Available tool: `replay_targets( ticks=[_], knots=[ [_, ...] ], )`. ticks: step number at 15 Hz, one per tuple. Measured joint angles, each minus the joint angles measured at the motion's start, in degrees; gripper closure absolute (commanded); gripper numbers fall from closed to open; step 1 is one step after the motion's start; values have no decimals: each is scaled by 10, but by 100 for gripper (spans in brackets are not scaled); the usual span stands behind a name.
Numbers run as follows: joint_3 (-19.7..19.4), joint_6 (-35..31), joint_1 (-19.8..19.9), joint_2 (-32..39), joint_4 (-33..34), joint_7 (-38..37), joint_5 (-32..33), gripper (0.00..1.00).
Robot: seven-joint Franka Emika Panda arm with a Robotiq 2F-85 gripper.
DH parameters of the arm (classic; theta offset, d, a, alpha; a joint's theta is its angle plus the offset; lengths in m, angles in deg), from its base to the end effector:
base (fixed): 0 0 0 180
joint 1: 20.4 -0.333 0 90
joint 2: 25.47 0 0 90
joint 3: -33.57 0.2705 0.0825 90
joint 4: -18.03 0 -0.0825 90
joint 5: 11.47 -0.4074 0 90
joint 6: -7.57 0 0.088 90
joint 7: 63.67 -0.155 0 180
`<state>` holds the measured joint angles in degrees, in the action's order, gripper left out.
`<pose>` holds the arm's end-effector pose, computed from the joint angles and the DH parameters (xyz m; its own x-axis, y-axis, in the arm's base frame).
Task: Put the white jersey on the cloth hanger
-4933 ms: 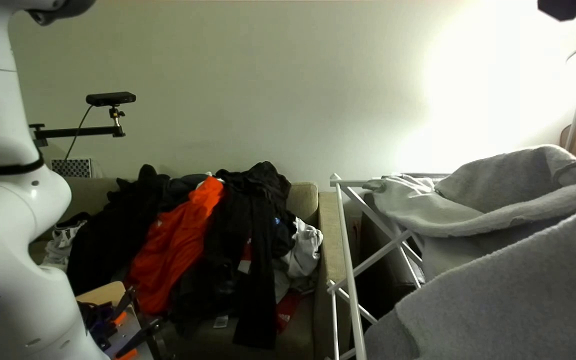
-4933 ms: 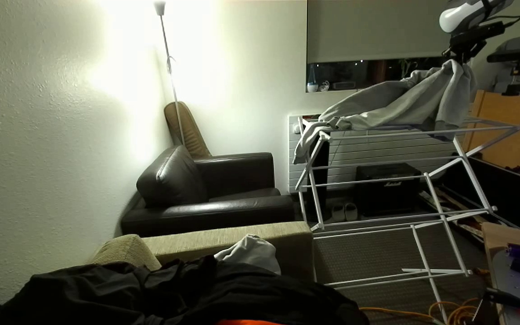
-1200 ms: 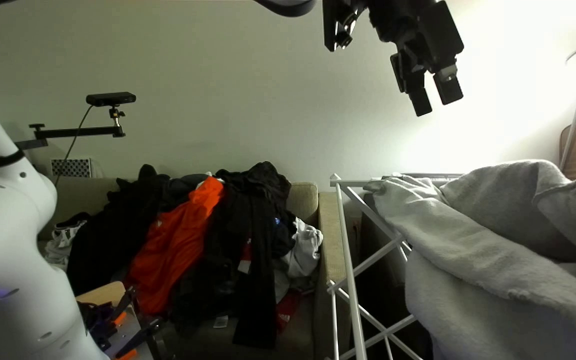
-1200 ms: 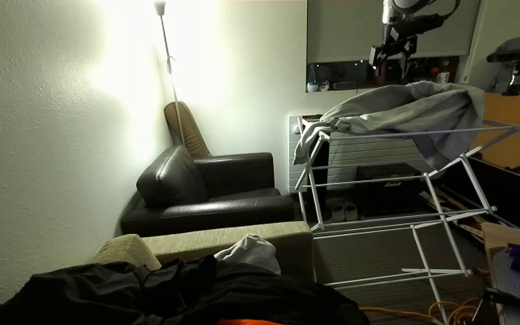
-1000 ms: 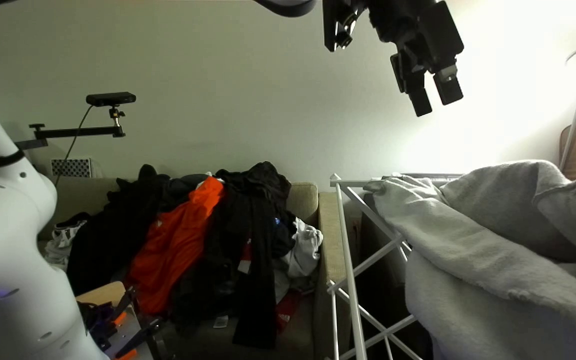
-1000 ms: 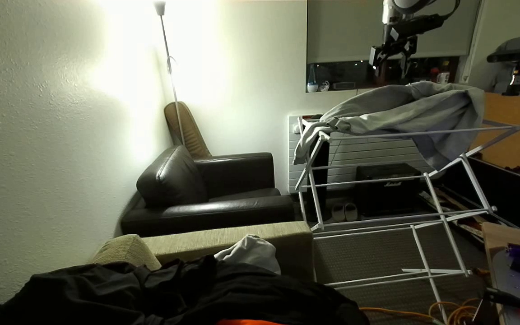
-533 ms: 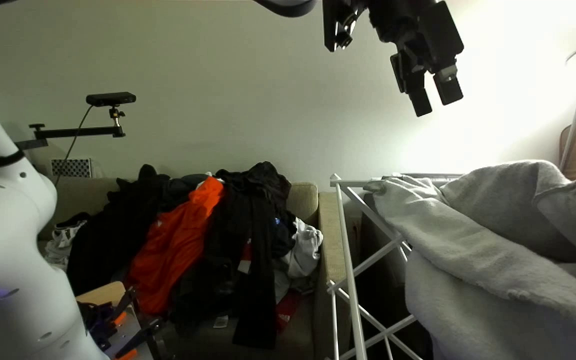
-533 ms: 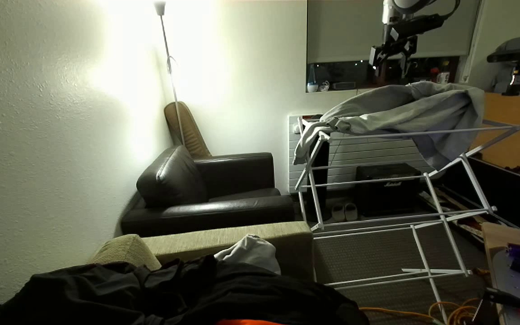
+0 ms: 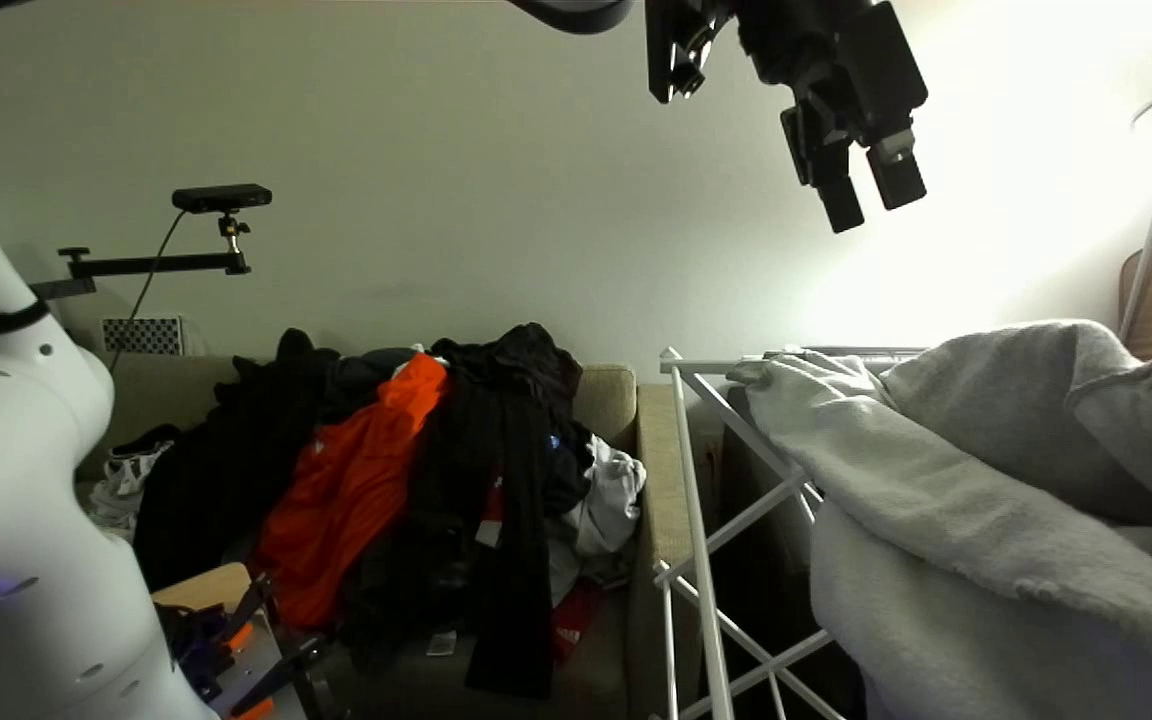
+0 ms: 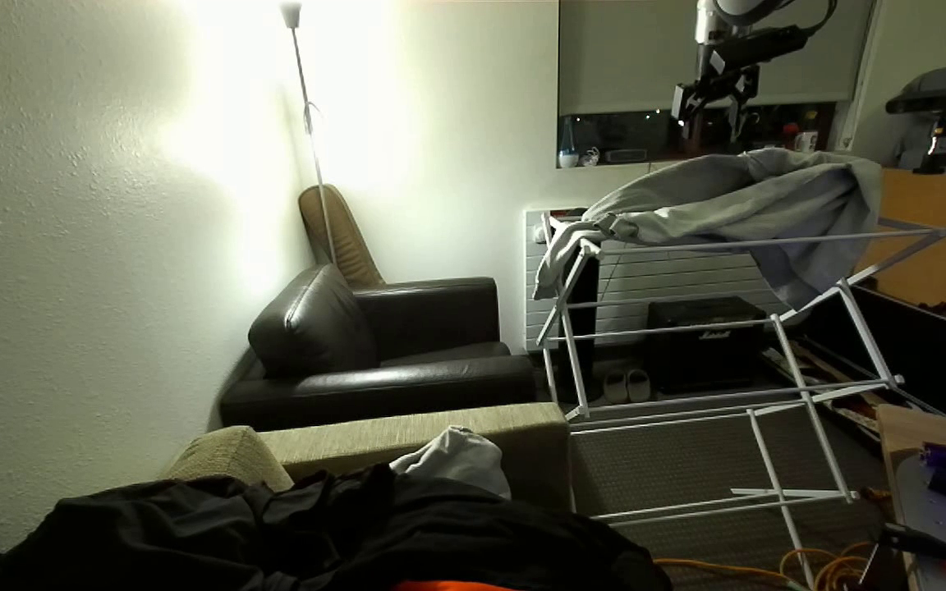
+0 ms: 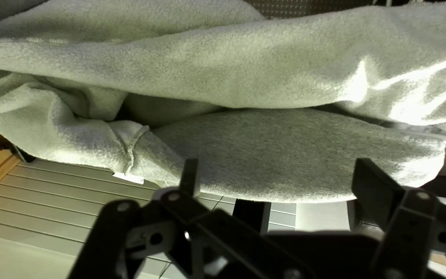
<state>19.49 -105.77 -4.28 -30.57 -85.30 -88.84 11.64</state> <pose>0.4959 -0.3413 0.5124 0.6438 -0.6727 0.3648 -0.7628 -0.6023 0.2355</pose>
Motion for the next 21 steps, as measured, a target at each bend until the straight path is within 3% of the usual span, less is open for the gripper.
replay_targets(
  ticks=[9, 21],
  knots=[
    [19, -19, -35, -8, -16, 39, -61, 0],
    [25, -151, -61, -42, -133, 340, -169, 0]
  ],
)
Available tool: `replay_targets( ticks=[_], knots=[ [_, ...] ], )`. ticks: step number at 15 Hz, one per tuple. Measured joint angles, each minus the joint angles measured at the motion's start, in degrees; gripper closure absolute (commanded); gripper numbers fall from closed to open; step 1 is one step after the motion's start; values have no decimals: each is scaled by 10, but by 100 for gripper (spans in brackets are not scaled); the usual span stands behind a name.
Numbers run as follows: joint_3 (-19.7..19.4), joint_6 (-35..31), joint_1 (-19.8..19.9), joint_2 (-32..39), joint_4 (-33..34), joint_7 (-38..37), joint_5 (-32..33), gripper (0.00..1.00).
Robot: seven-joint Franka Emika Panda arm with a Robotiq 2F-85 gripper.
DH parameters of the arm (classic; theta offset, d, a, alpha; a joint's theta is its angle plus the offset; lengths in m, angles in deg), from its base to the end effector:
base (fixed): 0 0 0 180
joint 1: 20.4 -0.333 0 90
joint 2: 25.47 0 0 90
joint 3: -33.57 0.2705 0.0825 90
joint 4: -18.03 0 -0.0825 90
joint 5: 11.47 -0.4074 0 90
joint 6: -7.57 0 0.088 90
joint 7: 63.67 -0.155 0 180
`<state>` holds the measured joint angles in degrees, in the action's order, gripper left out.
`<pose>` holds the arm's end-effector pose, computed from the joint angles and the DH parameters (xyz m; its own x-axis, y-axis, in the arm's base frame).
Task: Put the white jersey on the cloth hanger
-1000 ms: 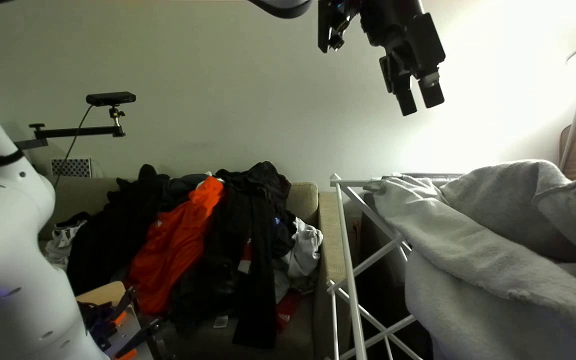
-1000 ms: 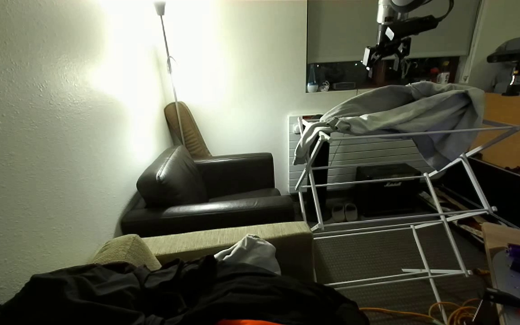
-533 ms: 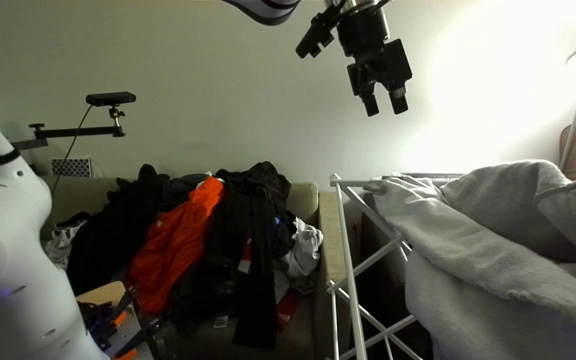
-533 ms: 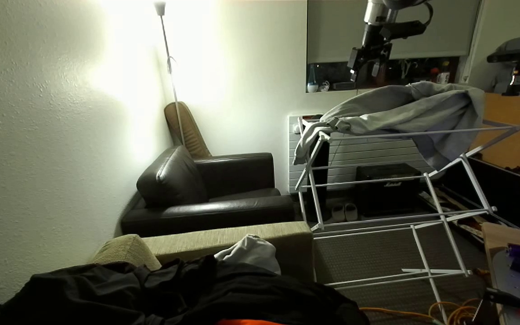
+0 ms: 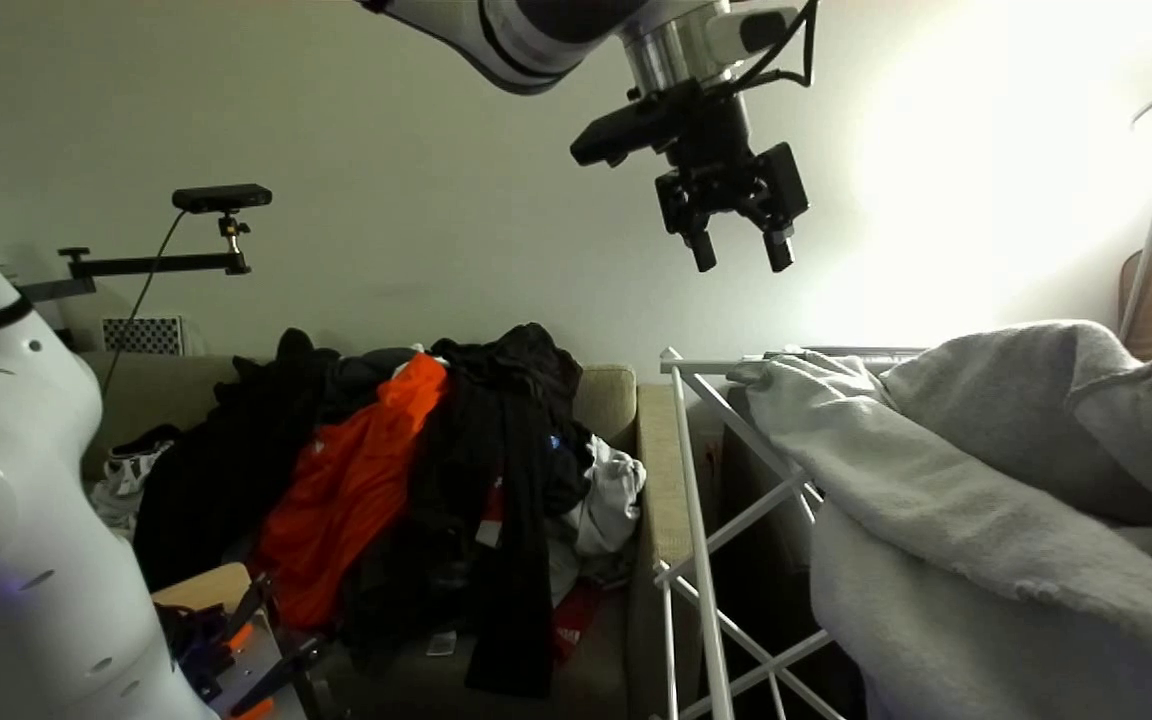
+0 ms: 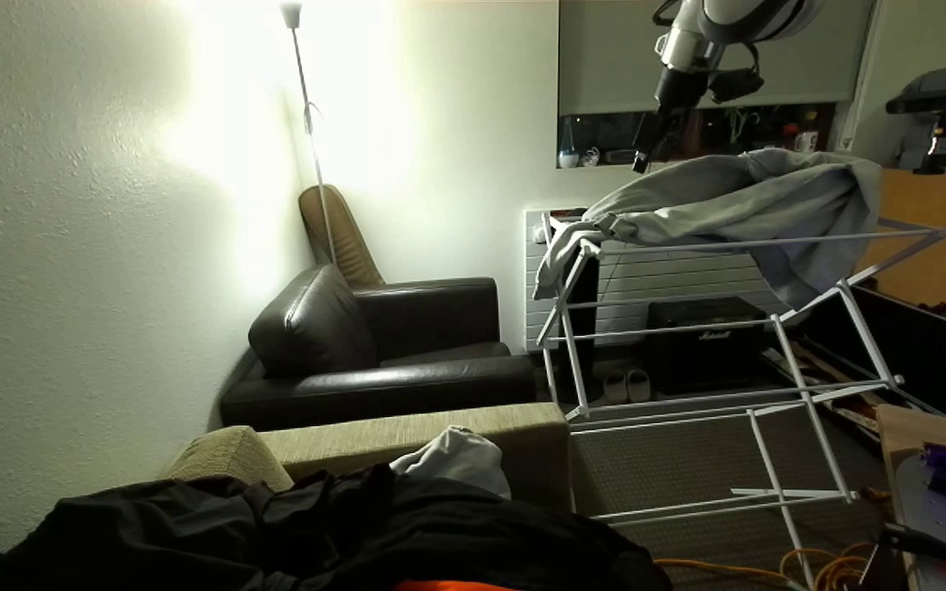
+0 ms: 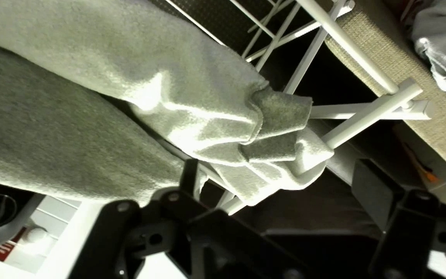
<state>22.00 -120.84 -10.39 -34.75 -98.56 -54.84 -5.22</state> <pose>0.5448 -0.2260 0.4561 0.9297 -0.1409 0.3402 -0.1934 -0.9731 0.1253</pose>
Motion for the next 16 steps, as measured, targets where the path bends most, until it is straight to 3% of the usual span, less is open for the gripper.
replay_targets(
  ticks=[7, 16],
  knots=[
    [5, -65, -34, -15, -67, 75, -40, 0],
    [31, -67, -81, -69, -131, 79, -43, 0]
  ],
)
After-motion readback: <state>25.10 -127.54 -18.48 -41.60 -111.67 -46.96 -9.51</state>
